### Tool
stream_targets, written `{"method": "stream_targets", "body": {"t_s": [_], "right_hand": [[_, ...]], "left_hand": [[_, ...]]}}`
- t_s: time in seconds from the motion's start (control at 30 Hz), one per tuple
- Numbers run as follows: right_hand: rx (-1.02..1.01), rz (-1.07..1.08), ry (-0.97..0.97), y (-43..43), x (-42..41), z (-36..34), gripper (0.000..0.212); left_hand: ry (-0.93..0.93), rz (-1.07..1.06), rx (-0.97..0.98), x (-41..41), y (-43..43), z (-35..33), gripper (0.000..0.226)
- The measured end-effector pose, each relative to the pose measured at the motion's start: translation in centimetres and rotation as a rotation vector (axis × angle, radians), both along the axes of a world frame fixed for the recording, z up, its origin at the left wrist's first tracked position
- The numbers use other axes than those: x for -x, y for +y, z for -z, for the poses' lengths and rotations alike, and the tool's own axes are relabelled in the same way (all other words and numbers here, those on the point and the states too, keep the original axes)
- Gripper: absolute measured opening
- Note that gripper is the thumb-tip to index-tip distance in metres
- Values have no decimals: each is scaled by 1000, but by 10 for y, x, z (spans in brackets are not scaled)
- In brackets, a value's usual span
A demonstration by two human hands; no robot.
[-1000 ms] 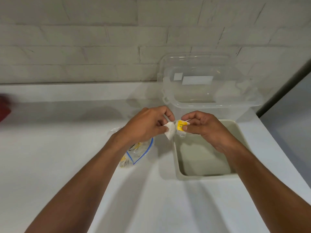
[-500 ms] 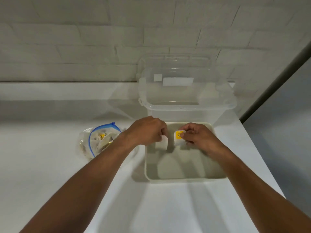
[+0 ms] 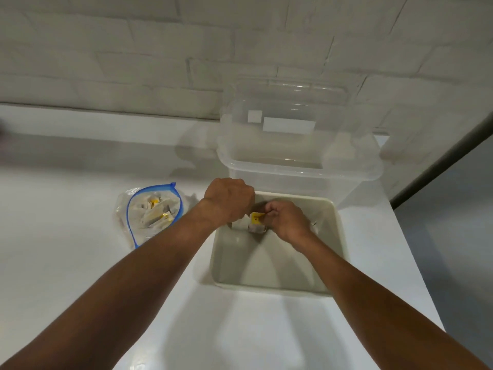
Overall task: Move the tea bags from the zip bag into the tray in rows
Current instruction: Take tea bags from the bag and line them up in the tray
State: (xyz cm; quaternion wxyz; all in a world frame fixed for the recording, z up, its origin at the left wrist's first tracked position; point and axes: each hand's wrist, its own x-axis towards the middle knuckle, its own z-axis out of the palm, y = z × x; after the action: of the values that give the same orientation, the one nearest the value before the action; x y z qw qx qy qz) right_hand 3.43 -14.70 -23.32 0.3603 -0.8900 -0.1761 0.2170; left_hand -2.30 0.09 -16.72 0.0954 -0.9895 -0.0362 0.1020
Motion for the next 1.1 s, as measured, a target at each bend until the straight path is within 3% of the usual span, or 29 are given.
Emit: {"method": "stream_targets", "body": {"t_s": [0.1,0.23,0.3,0.4,0.47,0.53,0.77,0.87,1.1], "right_hand": [[101,-8,-92,4,2,2,2],[165,-2,-109,4,8,4,15],[161,31,-107,4,10,5,6],[27,115,-7,5,10,6,17],[-51,161,52,6,6,7,12],[-63,135,54,7,5,5,6],[-50,126,9,6,6,6,15],[-5,119,-25,1,6,5,14],[-127,200,166,-7,4,1,11]], "left_hand": [[16,48,-148,-1,-5,0,12],[6,84,-252,-2,-10,0,11],[-1,97,-265,-2,-10,0,11],[-1,114,-269,-2,-9,1,9],[-12,105,-261,-1,-7,2,9],[-16,93,-241,1,-6,1,5],[-50,91,-170,14,-13,-6,17],[65,187,-137,32,-31,1,23],[369,162,-241,53,-58,19,32]]}}
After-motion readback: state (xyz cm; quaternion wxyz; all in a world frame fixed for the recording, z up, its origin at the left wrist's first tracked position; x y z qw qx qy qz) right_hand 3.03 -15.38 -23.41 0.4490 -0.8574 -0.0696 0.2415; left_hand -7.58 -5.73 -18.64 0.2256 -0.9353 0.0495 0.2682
